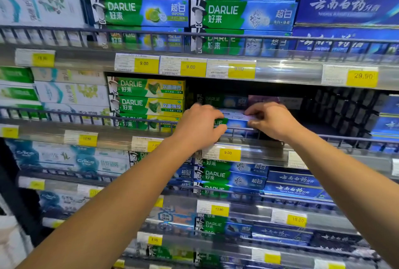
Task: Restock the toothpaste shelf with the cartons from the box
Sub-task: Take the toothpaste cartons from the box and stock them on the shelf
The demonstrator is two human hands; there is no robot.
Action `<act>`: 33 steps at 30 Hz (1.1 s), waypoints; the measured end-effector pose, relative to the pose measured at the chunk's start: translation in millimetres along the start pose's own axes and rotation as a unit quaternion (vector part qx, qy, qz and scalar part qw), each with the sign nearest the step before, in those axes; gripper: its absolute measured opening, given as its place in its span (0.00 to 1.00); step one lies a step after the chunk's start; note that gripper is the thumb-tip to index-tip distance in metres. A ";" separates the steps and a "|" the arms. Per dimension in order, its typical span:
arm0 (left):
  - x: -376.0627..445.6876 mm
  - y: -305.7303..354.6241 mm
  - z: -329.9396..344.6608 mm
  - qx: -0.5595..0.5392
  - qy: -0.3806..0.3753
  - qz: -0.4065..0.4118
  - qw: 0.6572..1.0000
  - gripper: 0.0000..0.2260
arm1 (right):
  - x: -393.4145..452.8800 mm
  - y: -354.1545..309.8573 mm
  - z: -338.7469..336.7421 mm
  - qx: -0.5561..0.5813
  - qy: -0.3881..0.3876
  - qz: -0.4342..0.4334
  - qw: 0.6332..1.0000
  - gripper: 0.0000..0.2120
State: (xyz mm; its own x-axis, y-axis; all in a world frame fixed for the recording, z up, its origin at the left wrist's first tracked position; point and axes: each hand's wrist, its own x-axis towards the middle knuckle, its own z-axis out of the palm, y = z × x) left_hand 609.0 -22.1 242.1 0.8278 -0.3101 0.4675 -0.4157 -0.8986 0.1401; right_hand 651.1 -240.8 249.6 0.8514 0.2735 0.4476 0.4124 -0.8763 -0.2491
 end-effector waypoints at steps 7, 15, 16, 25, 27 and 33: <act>-12.2 -9.3 4.1 0.037 -0.033 -0.019 0.999 0.27 | 13.4 -8.6 8.3 -0.008 -0.002 0.009 1.000 0.10; -18.7 -6.7 10.8 -0.011 0.002 0.000 1.000 0.25 | 1.7 -11.0 9.3 -0.011 0.058 0.047 0.997 0.15; -21.7 -4.5 11.9 -0.024 0.017 0.004 1.000 0.25 | -6.0 -12.4 8.7 -0.009 0.082 0.036 0.996 0.15; -88.2 70.6 43.8 -0.159 0.089 -0.050 0.982 0.20 | -129.8 -4.7 15.1 0.030 0.137 -0.012 0.990 0.18; -108.5 94.4 62.6 -0.191 0.067 -0.083 0.976 0.20 | -163.6 10.4 25.6 0.042 0.100 -0.008 0.994 0.18; -185.1 163.4 141.2 -0.217 -0.059 -0.179 0.958 0.22 | -276.1 66.7 72.7 0.080 -0.070 0.016 0.994 0.20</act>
State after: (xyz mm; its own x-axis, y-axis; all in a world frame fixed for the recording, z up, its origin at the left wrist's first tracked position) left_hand 441.0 -155.4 55.2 0.9728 -0.0627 0.2231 -0.1938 -0.7484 0.6344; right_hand 467.1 -346.0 47.0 0.8969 0.3094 0.3159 0.4215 -0.8141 -0.3995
